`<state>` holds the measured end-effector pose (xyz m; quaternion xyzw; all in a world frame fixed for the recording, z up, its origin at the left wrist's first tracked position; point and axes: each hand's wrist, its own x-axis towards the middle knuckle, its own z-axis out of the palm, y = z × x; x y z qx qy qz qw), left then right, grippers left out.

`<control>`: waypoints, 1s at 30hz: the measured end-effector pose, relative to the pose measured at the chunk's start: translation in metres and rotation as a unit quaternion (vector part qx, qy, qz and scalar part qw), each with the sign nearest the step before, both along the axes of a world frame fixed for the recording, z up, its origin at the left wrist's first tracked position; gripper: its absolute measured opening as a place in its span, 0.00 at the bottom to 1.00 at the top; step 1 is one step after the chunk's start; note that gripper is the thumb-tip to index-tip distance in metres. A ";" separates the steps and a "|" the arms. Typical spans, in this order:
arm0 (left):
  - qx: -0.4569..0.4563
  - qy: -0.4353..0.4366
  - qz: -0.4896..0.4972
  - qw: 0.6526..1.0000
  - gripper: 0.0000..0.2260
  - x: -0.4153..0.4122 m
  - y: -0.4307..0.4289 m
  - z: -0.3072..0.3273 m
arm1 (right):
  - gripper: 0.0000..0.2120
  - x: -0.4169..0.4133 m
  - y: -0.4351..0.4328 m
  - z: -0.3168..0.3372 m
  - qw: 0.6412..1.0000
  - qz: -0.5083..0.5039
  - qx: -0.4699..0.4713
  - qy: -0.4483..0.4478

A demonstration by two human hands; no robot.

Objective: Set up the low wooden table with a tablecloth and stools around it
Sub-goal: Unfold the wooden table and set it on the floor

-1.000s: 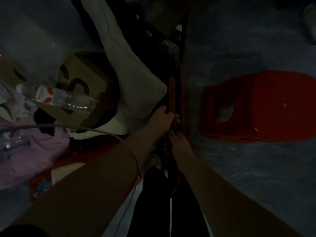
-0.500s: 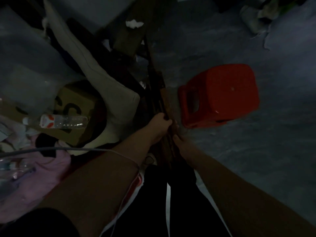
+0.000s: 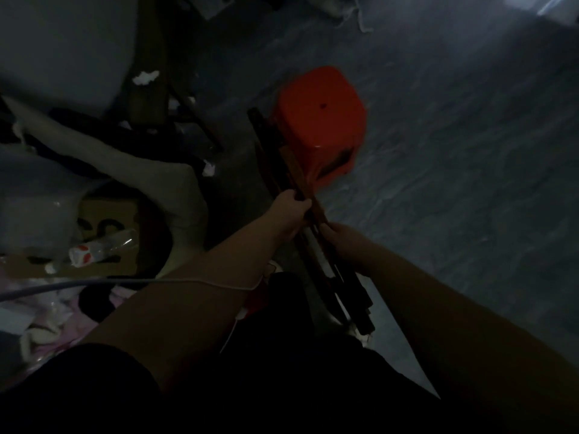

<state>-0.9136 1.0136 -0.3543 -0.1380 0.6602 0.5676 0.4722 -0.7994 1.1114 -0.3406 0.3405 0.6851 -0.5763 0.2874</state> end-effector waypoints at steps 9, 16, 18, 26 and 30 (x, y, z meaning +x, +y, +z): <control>0.066 0.042 -0.139 0.987 0.06 0.172 0.087 0.036 | 0.14 0.195 0.059 0.041 0.981 -0.182 -0.030 0.059; 0.116 0.038 -0.242 0.963 0.09 0.334 0.152 0.064 | 0.13 0.369 0.097 0.074 0.955 -0.283 -0.001 0.084; 0.119 0.034 -0.272 0.954 0.09 0.376 0.176 0.073 | 0.14 0.413 0.109 0.081 0.945 -0.313 0.014 0.092; 0.110 0.000 -0.380 0.918 0.12 0.527 0.271 0.083 | 0.14 0.562 0.158 0.087 0.890 -0.447 0.052 0.070; 0.119 -0.015 -0.438 0.891 0.14 0.590 0.324 0.084 | 0.14 0.623 0.192 0.082 0.856 -0.509 0.068 0.061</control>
